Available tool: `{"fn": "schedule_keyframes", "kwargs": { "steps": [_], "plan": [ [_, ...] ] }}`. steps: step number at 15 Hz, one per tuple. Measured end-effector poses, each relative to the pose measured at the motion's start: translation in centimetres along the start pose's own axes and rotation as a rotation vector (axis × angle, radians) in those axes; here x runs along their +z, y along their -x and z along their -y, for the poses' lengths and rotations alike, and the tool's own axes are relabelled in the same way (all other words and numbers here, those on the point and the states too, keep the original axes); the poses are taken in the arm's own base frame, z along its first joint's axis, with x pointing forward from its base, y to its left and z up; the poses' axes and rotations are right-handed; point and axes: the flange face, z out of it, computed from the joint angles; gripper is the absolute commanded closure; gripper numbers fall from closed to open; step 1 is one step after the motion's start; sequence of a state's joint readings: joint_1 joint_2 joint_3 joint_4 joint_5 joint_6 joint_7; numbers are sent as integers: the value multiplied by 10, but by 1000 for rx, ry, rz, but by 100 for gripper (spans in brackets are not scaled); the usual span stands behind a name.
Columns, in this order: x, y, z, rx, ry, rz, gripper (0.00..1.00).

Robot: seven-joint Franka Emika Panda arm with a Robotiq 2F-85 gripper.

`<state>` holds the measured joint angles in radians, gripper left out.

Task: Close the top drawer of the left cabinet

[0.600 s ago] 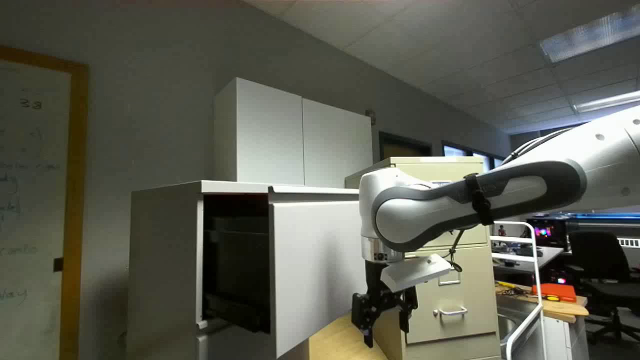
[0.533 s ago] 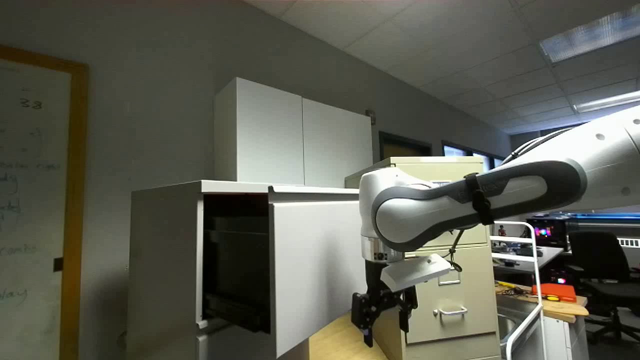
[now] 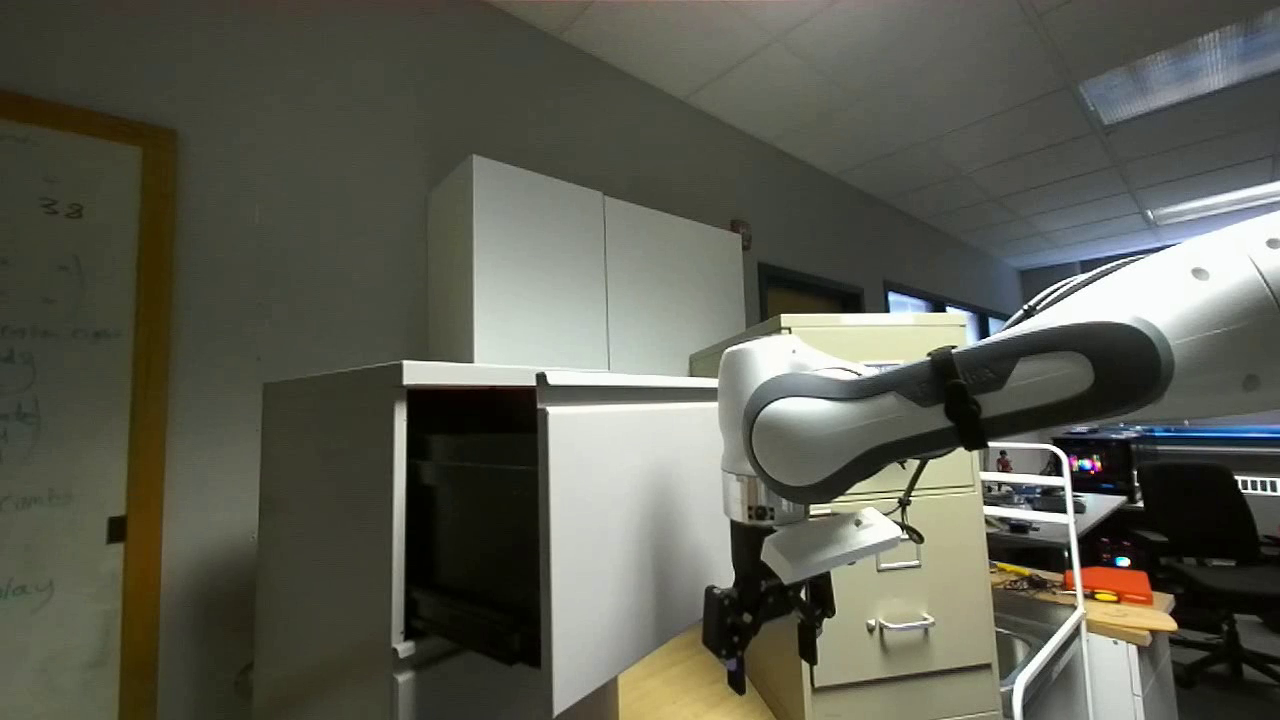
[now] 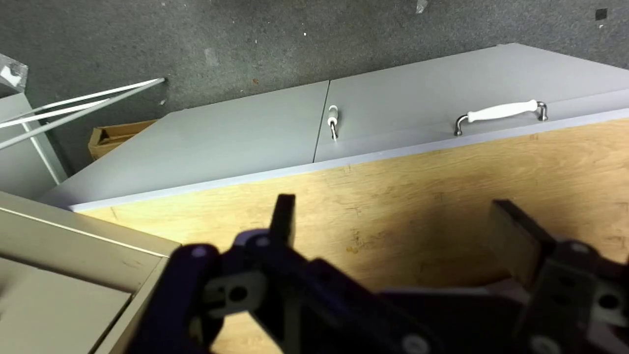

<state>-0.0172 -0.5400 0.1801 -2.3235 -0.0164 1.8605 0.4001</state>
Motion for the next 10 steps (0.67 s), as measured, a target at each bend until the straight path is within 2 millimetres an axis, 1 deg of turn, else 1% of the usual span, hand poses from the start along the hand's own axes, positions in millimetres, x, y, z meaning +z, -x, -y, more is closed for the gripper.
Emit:
{"fn": "schedule_keyframes", "kwargs": {
  "steps": [7,10],
  "plan": [
    [1,0,0,0,1,0,0],
    [-2,-3,1,0,-9,-22,0]
  ]
}}
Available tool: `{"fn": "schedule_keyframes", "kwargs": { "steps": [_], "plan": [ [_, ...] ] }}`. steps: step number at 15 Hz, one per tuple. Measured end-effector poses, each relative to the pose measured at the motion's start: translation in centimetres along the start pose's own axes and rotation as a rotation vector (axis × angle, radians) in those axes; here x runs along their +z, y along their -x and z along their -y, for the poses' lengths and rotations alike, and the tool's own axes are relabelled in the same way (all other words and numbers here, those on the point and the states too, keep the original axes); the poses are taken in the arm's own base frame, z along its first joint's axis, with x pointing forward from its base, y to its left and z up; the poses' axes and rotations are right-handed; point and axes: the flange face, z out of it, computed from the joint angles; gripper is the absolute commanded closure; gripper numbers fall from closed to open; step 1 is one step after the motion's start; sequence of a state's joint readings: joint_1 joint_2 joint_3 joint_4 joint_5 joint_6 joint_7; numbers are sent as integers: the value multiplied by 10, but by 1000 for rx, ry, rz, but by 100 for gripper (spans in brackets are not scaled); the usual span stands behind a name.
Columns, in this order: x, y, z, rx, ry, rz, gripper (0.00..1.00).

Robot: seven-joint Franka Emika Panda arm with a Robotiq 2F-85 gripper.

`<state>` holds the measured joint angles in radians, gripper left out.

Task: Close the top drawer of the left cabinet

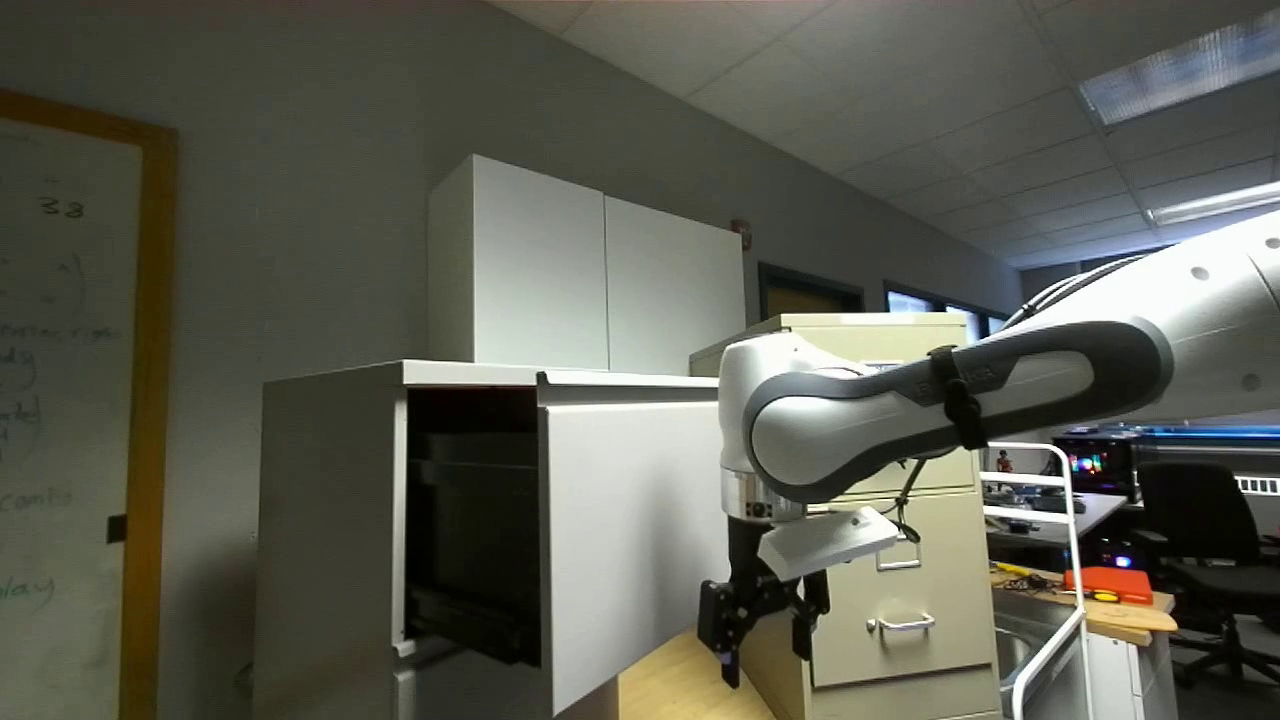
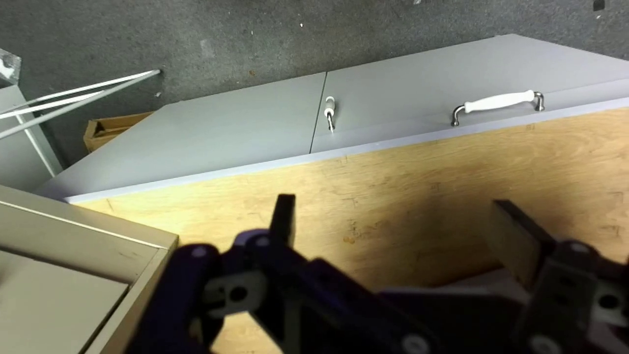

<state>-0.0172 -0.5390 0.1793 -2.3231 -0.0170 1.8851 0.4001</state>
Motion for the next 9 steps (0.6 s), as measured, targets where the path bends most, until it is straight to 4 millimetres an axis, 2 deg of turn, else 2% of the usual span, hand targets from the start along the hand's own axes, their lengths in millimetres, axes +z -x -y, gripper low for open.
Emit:
{"fn": "schedule_keyframes", "kwargs": {
  "steps": [3,4,5,9],
  "plan": [
    [-12,-5,2,1,-20,-49,0],
    [-18,-6,2,1,-29,-72,20],
    [-26,-8,3,2,-40,-99,25],
    [-63,-14,5,7,-93,-235,57]
  ]
}}
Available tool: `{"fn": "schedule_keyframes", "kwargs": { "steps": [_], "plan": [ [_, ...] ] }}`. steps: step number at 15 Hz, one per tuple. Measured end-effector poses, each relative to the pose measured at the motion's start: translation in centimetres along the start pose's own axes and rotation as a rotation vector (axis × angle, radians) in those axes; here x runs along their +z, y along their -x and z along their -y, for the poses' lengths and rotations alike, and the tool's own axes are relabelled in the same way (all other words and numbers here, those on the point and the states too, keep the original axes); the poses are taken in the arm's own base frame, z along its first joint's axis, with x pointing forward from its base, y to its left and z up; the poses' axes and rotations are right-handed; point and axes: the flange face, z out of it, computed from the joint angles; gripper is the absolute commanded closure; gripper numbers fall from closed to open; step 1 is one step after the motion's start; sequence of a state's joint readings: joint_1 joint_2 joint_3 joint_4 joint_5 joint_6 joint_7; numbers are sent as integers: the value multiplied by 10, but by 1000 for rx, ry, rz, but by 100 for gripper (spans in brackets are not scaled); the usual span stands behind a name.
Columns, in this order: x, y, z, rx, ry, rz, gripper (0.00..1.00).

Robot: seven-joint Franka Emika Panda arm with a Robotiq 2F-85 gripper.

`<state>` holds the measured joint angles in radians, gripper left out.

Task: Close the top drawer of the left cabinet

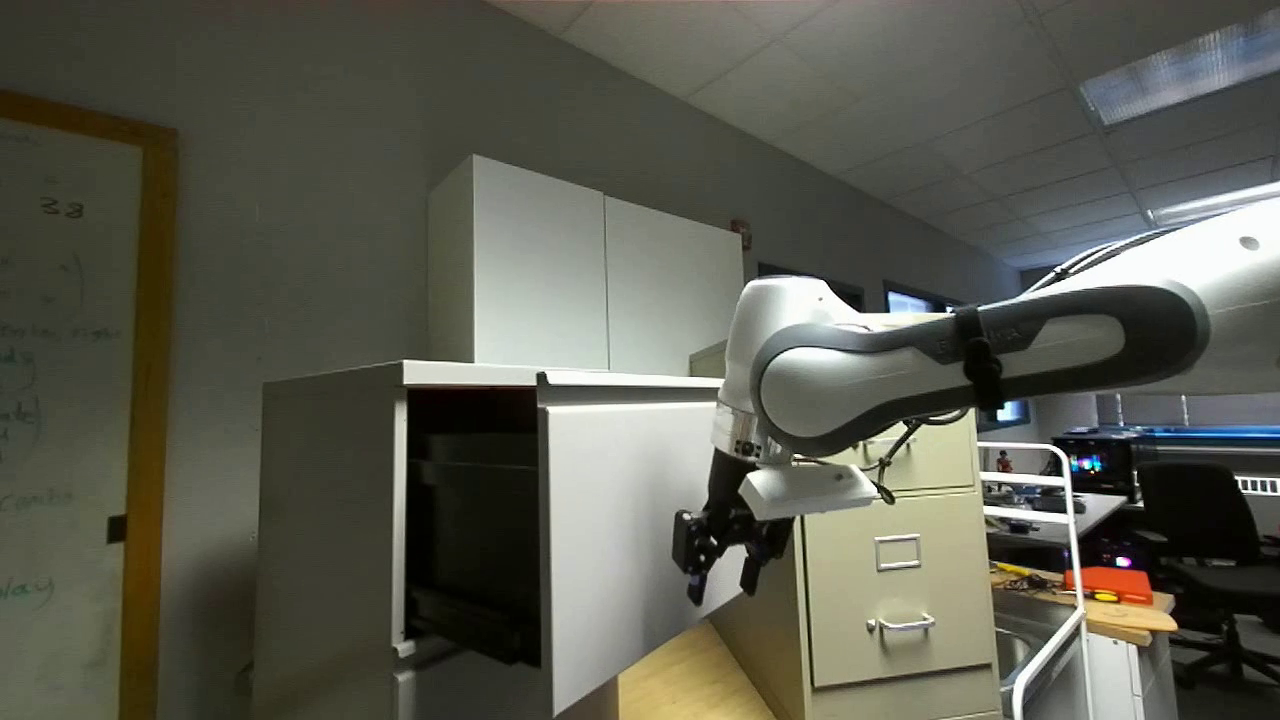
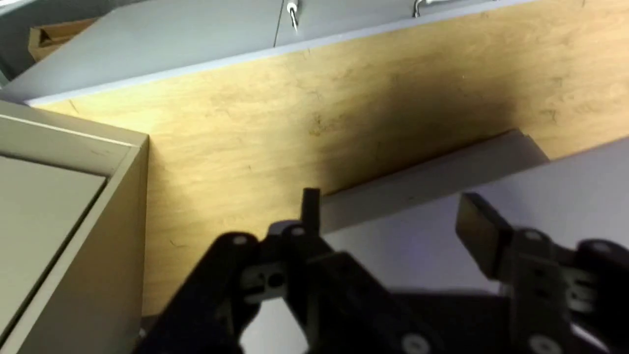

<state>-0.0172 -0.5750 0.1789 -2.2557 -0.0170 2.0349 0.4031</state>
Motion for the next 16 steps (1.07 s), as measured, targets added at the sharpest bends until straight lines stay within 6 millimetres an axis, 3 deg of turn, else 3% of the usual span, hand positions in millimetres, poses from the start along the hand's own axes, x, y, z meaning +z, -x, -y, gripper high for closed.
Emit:
{"fn": "schedule_keyframes", "kwargs": {
  "steps": [6,9,16],
  "plan": [
    [-54,-13,8,90,-103,-257,99],
    [-67,-15,12,143,-144,-357,100],
    [-71,-17,25,234,-244,-569,100]
  ]
}}
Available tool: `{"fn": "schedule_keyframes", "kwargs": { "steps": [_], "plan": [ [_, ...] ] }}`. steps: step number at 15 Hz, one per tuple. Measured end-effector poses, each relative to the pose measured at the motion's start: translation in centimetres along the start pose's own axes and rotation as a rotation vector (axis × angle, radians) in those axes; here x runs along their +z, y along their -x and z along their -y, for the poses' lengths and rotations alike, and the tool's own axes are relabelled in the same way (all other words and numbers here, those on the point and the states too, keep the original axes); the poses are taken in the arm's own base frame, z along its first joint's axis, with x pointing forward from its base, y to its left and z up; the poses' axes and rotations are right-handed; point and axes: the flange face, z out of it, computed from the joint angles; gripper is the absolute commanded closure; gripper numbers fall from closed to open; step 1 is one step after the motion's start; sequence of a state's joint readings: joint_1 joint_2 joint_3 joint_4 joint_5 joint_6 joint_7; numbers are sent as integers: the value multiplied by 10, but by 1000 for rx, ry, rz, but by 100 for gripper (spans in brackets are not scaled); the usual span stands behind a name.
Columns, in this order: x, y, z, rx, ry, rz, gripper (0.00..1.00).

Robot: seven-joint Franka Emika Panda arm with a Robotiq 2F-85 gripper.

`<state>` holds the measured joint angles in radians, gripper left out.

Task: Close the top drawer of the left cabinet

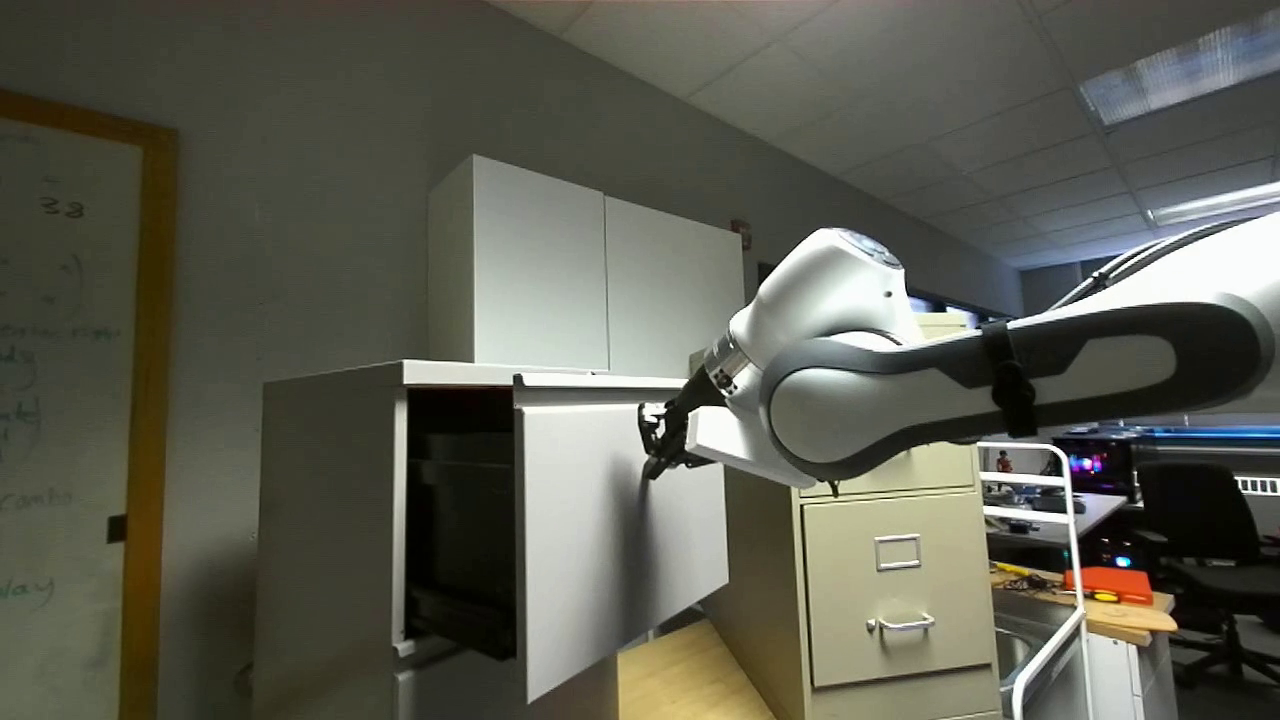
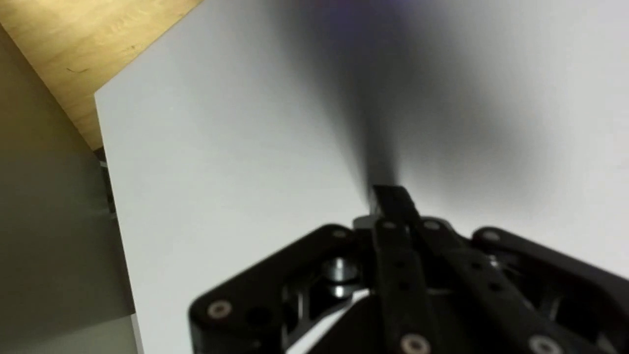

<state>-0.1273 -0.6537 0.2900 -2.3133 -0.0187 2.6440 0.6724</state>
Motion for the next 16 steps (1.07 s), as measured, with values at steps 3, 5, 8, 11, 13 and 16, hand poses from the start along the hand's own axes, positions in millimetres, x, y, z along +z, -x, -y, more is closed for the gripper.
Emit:
{"fn": "schedule_keyframes", "kwargs": {
  "steps": [3,5,8,11,13,16],
  "plan": [
    [9,2,8,3,-29,-33,100],
    [18,1,15,1,-42,-35,100],
    [32,-7,29,9,-55,-22,100],
    [46,-20,48,17,-76,-15,100],
    [55,-29,61,17,-84,-17,100],
    [70,-46,81,22,-80,-24,100]
  ]
}}
